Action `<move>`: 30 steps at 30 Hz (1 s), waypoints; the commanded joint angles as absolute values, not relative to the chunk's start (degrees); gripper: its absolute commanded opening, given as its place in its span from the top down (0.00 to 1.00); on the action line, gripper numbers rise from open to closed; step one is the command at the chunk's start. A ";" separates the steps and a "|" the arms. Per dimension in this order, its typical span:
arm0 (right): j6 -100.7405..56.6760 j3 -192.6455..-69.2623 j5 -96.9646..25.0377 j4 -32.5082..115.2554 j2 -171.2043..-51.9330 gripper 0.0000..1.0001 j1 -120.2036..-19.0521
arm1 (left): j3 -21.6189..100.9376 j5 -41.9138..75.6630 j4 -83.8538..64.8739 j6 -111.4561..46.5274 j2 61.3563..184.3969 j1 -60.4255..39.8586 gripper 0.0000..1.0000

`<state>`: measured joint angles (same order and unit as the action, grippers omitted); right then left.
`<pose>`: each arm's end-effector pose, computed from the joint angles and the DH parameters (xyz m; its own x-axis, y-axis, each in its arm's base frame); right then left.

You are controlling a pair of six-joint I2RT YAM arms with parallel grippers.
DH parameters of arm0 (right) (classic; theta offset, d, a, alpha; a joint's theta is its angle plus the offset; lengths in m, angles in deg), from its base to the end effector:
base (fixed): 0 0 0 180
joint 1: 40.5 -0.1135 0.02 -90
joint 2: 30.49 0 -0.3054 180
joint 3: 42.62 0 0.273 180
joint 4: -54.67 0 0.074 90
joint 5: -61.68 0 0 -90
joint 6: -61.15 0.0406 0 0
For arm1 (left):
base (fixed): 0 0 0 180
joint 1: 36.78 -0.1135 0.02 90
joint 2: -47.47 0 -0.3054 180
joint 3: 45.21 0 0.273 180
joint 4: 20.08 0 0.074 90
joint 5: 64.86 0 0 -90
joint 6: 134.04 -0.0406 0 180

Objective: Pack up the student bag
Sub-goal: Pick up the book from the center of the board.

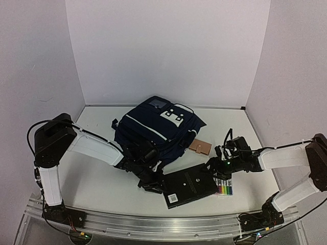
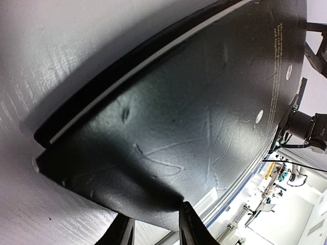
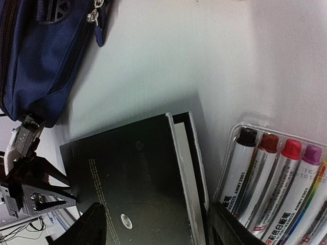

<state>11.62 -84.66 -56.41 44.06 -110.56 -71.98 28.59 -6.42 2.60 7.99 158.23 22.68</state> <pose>0.2074 0.1494 0.1637 -0.9582 0.0847 -0.2733 -0.1369 0.7032 0.6977 0.1856 -0.3564 0.1412 -0.9543 0.2955 0.0451 0.1886 0.7121 -0.6763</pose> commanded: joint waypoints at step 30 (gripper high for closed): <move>7.58 -85.72 -74.69 52.14 -125.25 0.46 -72.78 | 25.70 -5.22 -1.80 3.37 158.82 22.10 1.00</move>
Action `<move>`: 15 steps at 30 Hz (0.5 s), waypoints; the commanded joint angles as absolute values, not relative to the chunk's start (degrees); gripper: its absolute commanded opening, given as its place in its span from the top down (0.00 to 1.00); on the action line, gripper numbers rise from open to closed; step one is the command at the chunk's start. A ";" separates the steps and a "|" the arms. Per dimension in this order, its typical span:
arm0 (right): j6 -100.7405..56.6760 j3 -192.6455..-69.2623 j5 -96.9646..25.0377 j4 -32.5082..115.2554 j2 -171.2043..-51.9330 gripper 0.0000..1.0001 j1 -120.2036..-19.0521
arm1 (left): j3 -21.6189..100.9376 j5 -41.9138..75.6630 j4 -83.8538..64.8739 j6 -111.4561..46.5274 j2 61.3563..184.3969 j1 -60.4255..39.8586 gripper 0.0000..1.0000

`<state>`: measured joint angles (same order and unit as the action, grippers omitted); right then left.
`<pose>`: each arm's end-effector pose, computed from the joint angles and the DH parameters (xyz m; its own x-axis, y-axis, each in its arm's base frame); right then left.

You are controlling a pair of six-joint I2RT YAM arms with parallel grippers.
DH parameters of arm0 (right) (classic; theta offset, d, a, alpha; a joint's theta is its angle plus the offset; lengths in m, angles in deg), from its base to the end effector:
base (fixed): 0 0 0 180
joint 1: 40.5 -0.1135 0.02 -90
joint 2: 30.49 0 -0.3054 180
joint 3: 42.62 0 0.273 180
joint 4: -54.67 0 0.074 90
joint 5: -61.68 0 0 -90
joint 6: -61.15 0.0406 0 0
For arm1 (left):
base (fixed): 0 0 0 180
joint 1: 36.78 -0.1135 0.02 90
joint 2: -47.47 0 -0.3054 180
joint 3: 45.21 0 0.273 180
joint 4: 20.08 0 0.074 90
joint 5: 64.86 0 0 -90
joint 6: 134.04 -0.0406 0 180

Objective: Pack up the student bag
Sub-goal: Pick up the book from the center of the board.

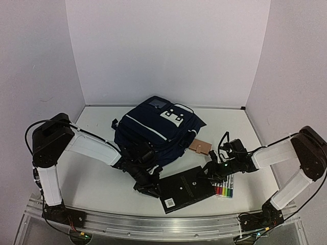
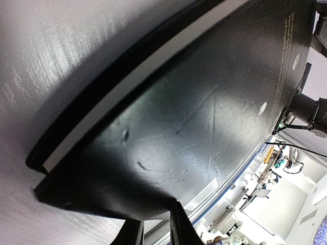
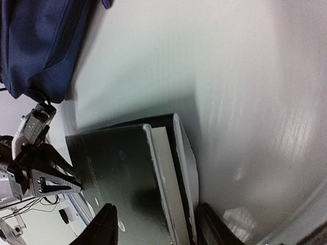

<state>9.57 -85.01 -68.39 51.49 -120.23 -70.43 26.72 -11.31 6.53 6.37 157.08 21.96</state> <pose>0.2213 0.1575 0.1370 -0.9818 -0.0165 -0.1892 -0.1613 0.5990 0.7844 0.1791 -0.3415 0.1382 -0.9309 0.3390 0.1361 0.1631 0.7191 -0.6755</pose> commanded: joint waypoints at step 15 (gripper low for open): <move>14.62 -88.31 -83.79 55.49 -113.82 1.00 -72.81 | 20.79 -0.24 -3.19 4.44 152.62 20.18 0.80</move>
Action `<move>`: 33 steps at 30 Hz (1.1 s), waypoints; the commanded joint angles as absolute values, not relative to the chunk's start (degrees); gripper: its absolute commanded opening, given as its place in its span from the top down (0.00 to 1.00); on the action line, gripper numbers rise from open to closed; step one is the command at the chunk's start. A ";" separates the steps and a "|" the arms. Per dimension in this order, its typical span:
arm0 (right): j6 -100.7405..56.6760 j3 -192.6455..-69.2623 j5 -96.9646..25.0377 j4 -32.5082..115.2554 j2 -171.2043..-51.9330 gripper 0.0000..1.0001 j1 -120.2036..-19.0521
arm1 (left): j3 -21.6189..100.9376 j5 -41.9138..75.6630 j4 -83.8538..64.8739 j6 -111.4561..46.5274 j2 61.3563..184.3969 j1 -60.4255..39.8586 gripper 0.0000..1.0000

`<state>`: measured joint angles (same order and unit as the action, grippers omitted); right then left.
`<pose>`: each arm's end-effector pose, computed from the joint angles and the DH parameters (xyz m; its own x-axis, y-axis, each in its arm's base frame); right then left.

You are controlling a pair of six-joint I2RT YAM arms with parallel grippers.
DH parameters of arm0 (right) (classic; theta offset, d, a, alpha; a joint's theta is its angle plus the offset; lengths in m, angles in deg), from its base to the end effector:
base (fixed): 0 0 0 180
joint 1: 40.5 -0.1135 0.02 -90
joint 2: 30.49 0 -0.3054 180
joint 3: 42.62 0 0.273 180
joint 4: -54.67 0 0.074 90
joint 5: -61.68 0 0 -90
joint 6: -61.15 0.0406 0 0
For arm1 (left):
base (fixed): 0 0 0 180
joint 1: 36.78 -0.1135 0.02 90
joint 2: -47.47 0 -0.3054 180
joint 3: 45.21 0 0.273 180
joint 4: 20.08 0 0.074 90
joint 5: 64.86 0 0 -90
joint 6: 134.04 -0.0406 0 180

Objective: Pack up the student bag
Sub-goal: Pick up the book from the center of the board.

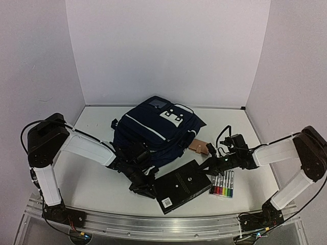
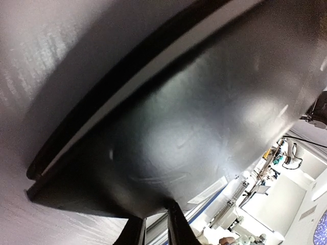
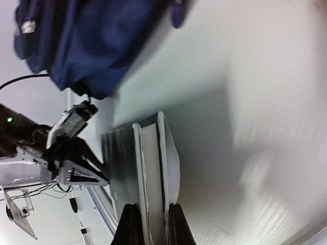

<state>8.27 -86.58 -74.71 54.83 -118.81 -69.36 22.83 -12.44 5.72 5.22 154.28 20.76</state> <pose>0.2305 0.1606 0.1568 -0.9621 -0.0550 -0.2670 -0.2595 0.4850 0.8351 0.1760 -0.3228 0.1390 -0.9295 0.3425 0.1371 0.1609 0.7107 -0.6848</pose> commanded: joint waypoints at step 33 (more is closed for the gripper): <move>22.47 -115.56 -76.11 43.01 -89.39 1.00 -72.71 | 19.86 -3.58 -19.31 5.19 115.98 15.76 0.00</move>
<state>18.56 -112.20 -71.30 32.07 -90.10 -72.47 17.51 -1.18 -11.86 2.55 114.50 16.90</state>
